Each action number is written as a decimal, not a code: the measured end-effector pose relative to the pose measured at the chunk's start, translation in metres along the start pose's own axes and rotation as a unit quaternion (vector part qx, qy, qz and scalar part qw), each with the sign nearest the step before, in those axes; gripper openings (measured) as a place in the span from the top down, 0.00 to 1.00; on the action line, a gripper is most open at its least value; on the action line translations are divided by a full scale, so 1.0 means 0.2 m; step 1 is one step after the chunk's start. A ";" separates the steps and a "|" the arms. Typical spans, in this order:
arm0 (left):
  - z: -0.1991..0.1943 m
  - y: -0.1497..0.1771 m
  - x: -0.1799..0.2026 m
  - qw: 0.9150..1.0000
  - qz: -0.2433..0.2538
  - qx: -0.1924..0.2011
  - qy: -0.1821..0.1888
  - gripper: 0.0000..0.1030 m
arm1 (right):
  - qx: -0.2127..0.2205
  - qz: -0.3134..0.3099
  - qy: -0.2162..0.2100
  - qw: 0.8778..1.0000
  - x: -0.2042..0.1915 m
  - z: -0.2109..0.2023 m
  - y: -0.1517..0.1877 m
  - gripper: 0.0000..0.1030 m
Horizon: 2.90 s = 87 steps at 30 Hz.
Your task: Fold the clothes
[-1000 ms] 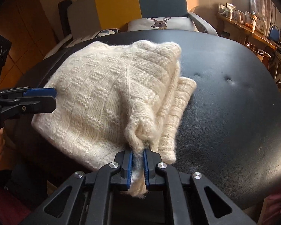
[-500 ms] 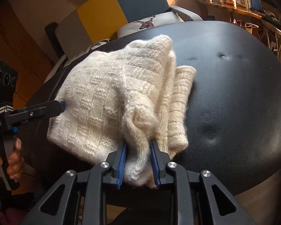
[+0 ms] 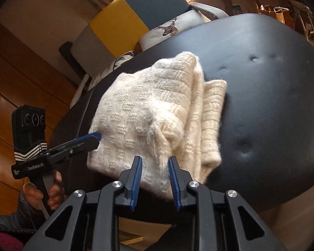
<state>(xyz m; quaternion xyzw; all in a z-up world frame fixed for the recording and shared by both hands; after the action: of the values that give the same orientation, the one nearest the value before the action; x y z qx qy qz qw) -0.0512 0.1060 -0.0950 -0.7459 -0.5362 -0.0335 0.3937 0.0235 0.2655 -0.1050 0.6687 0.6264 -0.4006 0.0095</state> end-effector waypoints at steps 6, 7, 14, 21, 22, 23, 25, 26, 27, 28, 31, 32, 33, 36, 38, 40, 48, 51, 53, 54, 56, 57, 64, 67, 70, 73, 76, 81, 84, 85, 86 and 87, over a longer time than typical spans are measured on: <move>0.01 0.01 0.01 1.000 0.015 -0.004 -0.010 0.38 | -0.003 0.012 0.010 1.000 0.06 0.09 -0.05 0.72; 0.01 0.01 0.01 1.000 0.017 -0.004 -0.013 0.38 | -0.009 0.015 0.012 1.000 0.06 0.12 -0.06 0.71; -0.07 0.01 0.06 0.997 0.065 0.026 -0.020 0.36 | 0.058 -0.045 0.049 0.996 -0.05 -0.07 -0.10 0.92; -0.02 0.07 0.03 0.995 0.096 0.007 -0.035 0.36 | 0.043 -0.016 0.041 0.998 0.07 -0.08 -0.05 0.93; -0.02 0.07 0.04 0.994 0.100 0.009 -0.038 0.36 | 0.040 -0.011 0.039 0.998 0.09 -0.08 -0.04 0.93; -0.02 0.06 0.04 0.994 0.099 0.014 -0.035 0.36 | 0.037 -0.005 0.037 0.999 0.11 -0.08 -0.04 0.92; -0.04 0.03 0.07 0.995 0.096 0.024 -0.018 0.35 | 0.032 0.005 0.032 0.999 0.15 -0.07 -0.02 0.93; -0.04 0.02 0.08 0.995 0.097 0.025 -0.015 0.32 | 0.029 0.010 0.030 0.999 0.17 -0.07 -0.01 0.90; -0.02 0.03 0.08 0.994 0.102 0.020 -0.025 0.31 | 0.026 0.016 0.028 0.999 0.19 -0.07 -0.01 0.85; 0.00 0.03 0.07 0.993 0.108 0.015 -0.035 0.31 | 0.023 0.021 0.026 0.999 0.21 -0.07 0.00 0.84; 0.04 0.05 0.07 0.991 0.122 0.009 -0.048 0.30 | 0.022 0.036 0.012 0.999 0.24 -0.05 -0.03 0.76; 0.04 0.05 0.07 0.991 0.126 0.009 -0.051 0.30 | 0.025 0.042 0.004 0.999 0.24 -0.04 -0.07 0.75; 0.05 0.05 0.06 0.990 0.129 0.009 -0.053 0.30 | 0.028 0.047 -0.004 0.999 0.24 -0.02 -0.11 0.75; 0.05 0.05 0.05 0.991 0.124 0.010 -0.052 0.29 | 0.037 0.062 -0.027 0.997 0.25 0.01 -0.21 0.75; 0.05 0.06 0.05 0.992 0.118 0.011 -0.052 0.28 | 0.043 0.072 -0.043 0.996 0.25 0.03 -0.29 0.75; 0.05 0.05 0.04 0.992 0.116 0.011 -0.053 0.28 | 0.049 0.083 -0.059 0.994 0.26 0.06 -0.36 0.75; 0.05 0.07 0.05 0.991 0.123 0.012 -0.056 0.27 | 0.040 0.112 -0.060 0.991 0.29 0.25 -0.49 0.75; 0.05 0.07 0.05 0.991 0.125 0.014 -0.054 0.27 | 0.067 0.121 -0.065 0.988 0.31 0.17 -0.51 0.75; 0.05 0.07 0.05 0.990 0.127 0.015 -0.052 0.27 | 0.076 0.136 -0.069 0.985 0.35 0.14 -0.53 0.75; 0.05 0.07 0.04 0.990 0.127 0.015 -0.052 0.27 | 0.076 0.145 -0.074 0.984 0.38 0.14 -0.53 0.75; 0.05 0.07 0.05 0.990 0.128 0.015 -0.055 0.27 | 0.067 0.157 -0.080 0.982 0.40 0.16 -0.53 0.75; 0.05 0.07 0.05 0.990 0.128 0.016 -0.055 0.26 | 0.058 0.161 -0.085 0.982 0.40 0.18 -0.52 0.75; 0.06 0.08 0.05 0.989 0.130 0.016 -0.063 0.21 | 0.023 0.155 -0.084 0.984 0.32 0.30 -0.47 0.71; 0.06 0.09 0.05 0.989 0.130 0.016 -0.064 0.20 | 0.040 0.124 -0.056 0.990 0.26 0.26 -0.50 0.88; 0.06 0.09 0.06 0.989 0.131 0.016 -0.064 0.20 | 0.078 0.067 -0.006 0.995 0.17 0.15 -0.59 0.91; 0.05 0.09 0.06 0.989 0.132 0.018 -0.060 0.20 | 0.129 -0.005 0.029 0.991 0.05 0.00 -0.72 0.92; 0.04 0.08 0.07 0.988 0.139 0.021 -0.057 0.20 | 0.065 -0.042 0.121 0.990 0.15 0.18 -0.69 0.92; -0.04 0.02 0.11 0.993 0.111 0.050 -0.003 0.20 | 0.037 0.003 0.130 0.991 0.40 0.35 -0.50 0.95; -0.01 -0.08 0.13 0.994 0.096 0.053 0.013 0.20 | 0.055 0.036 0.111 0.992 0.44 0.34 -0.47 0.94; 0.02 -0.11 0.14 0.994 0.097 0.049 0.013 0.20 | 0.059 0.047 0.104 0.992 0.45 0.33 -0.47 0.94; 0.06 -0.12 0.15 0.994 0.103 0.042 0.008 0.20 | 0.061 0.059 0.096 0.992 0.46 0.33 -0.46 0.94; 0.11 -0.13 0.16 0.993 0.112 0.031 0.004 0.20 | 0.060 0.070 0.089 0.992 0.47 0.33 -0.45 0.94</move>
<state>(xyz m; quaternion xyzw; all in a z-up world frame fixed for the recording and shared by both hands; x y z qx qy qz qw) -0.0668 0.1476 -0.0813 -0.7885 -0.4488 0.0243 0.4199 -0.0971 0.3286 -0.1562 0.7433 0.5509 -0.3750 -0.0586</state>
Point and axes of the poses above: each gripper's, at about its wrist camera, not at the fingertips, and z roughly the way its jaws point, x to its right, y to its underside, the point moved 7 cm from there along z, roughly the way its jaws point, and after that the axes turned 4 degrees about x, right-handed, at the moved point
